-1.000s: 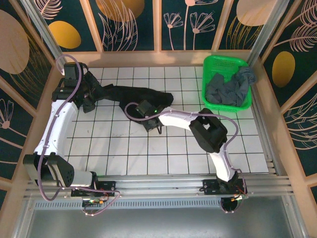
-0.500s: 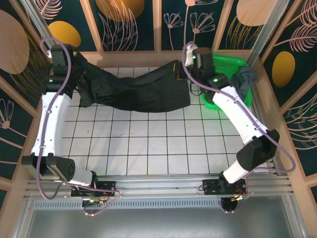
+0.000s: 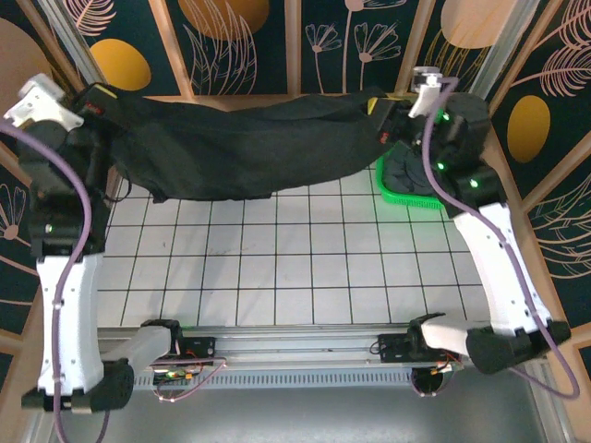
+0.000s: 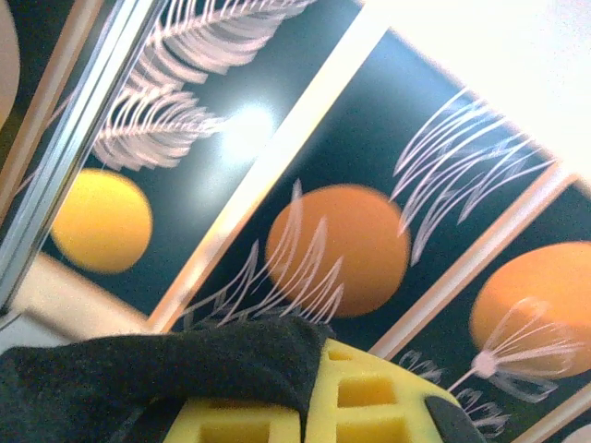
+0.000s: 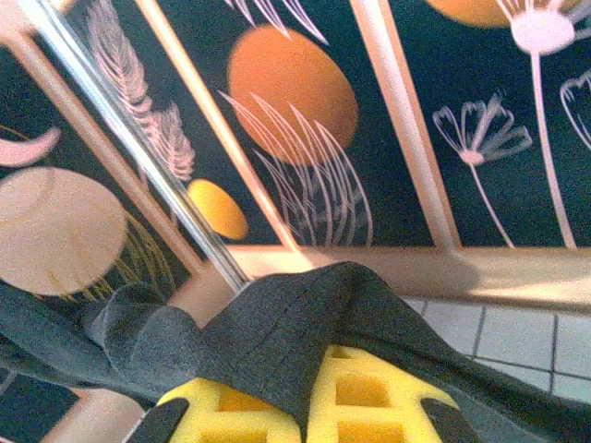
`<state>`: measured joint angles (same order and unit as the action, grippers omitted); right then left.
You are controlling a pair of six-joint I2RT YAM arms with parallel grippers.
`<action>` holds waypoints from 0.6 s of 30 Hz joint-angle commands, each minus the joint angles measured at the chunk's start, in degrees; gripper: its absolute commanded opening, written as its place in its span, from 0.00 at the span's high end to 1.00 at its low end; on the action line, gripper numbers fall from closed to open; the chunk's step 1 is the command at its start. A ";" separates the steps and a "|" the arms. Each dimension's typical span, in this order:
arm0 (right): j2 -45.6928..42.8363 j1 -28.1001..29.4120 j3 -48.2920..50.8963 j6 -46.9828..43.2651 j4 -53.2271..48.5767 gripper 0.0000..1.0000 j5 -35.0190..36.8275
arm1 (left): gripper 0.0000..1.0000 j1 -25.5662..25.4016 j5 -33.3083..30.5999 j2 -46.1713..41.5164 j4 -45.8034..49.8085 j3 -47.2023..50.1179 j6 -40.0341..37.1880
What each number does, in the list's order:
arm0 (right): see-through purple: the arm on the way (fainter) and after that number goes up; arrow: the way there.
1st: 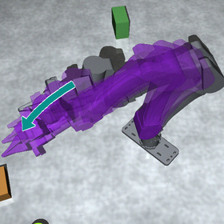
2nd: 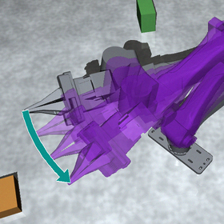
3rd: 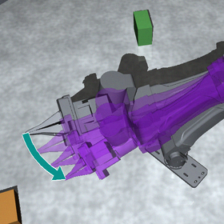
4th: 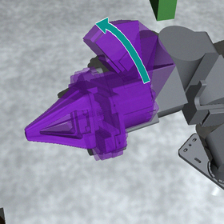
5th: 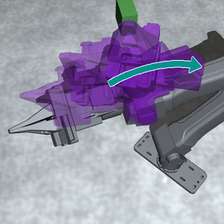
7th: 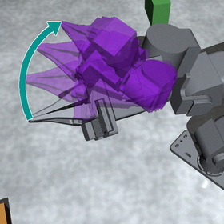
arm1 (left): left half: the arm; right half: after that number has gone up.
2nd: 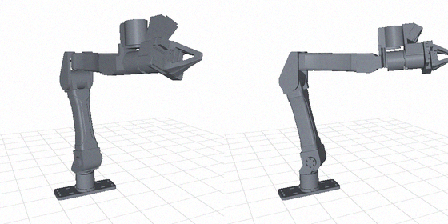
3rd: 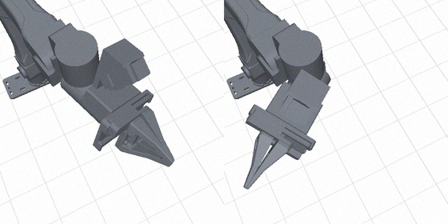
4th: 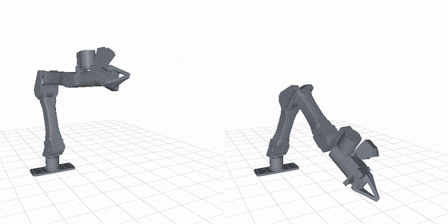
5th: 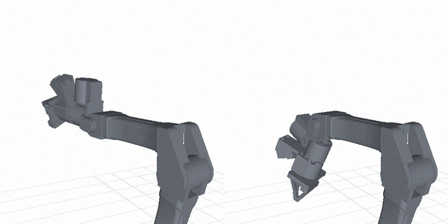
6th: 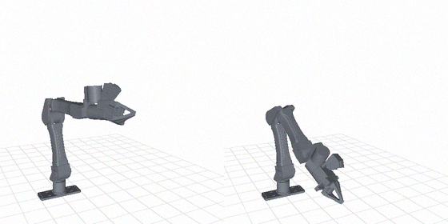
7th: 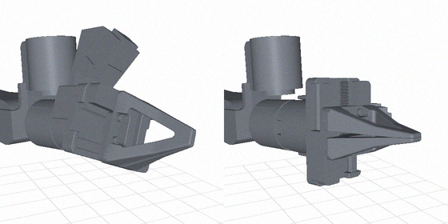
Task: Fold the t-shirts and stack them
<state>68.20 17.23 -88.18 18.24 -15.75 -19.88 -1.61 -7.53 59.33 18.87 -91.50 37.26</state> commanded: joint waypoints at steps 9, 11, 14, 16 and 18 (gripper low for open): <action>4.46 -2.58 -1.08 7.25 10.53 1.00 2.92 | 1.00 0.37 -8.26 10.84 -11.54 -8.41 1.40; 10.21 -3.60 -4.49 8.79 9.29 1.00 4.50 | 1.00 0.38 -9.71 17.85 -9.39 -13.59 1.01; 21.91 -4.51 -11.61 11.32 6.32 1.00 3.31 | 1.00 0.43 -9.87 30.86 -4.24 -22.70 -0.40; 31.81 -4.62 -19.60 13.06 0.89 1.00 2.29 | 1.00 0.79 -10.80 40.23 -0.50 -29.44 -0.71; 41.20 -4.61 -27.52 14.53 -4.02 1.00 -0.39 | 1.00 1.88 -8.90 50.44 3.30 -37.12 -0.09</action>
<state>100.99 13.17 -108.55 28.93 -12.64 -18.39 -1.23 -15.53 99.77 14.94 -122.23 37.65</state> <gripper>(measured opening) 0.054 0.047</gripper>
